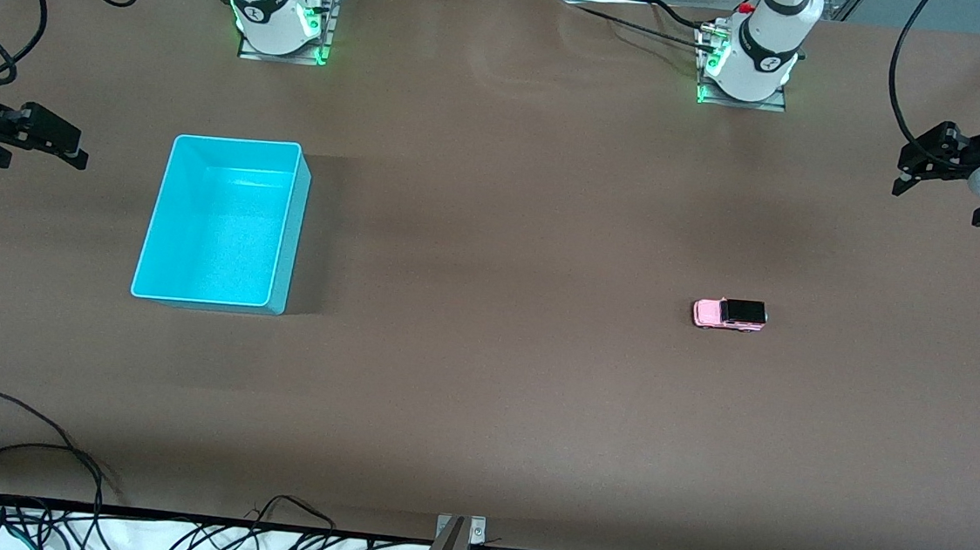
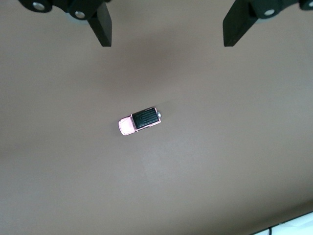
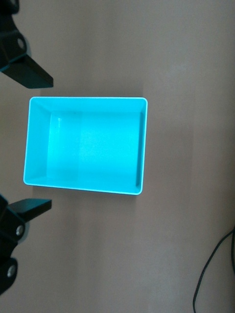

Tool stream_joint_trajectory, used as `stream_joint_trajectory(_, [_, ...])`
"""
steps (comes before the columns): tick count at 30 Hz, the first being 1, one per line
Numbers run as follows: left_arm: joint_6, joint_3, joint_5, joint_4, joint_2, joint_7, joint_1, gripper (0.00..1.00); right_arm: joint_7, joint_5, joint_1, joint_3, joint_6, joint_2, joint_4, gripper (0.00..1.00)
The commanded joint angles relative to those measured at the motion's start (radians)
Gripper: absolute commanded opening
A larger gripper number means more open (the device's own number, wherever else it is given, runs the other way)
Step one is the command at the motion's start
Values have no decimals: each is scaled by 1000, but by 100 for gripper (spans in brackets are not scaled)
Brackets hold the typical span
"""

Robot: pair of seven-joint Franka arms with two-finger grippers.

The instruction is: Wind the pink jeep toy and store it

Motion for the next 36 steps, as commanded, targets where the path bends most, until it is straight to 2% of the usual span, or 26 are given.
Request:
stream_joint_trajectory(1, [-23,-1,-12,33,22,-4,2,100,-7,-4,-3,-1,-17,-2,14,100])
stream_joint_trajectory(16, [-23,-1,-12,33,40,-1,0,100,-5,-4,-2,-1,-17,-2,14,100])
stream_joint_trajectory(21, [-25,-2,0,35,98,-6,0,100,-5,-4,-2,-1,-17,-2,14,100])
stream_joint_trajectory(36, [-23,-5,0,36,98,-3,0,100,-7,-4,-2,-1,-17,-2,13,100])
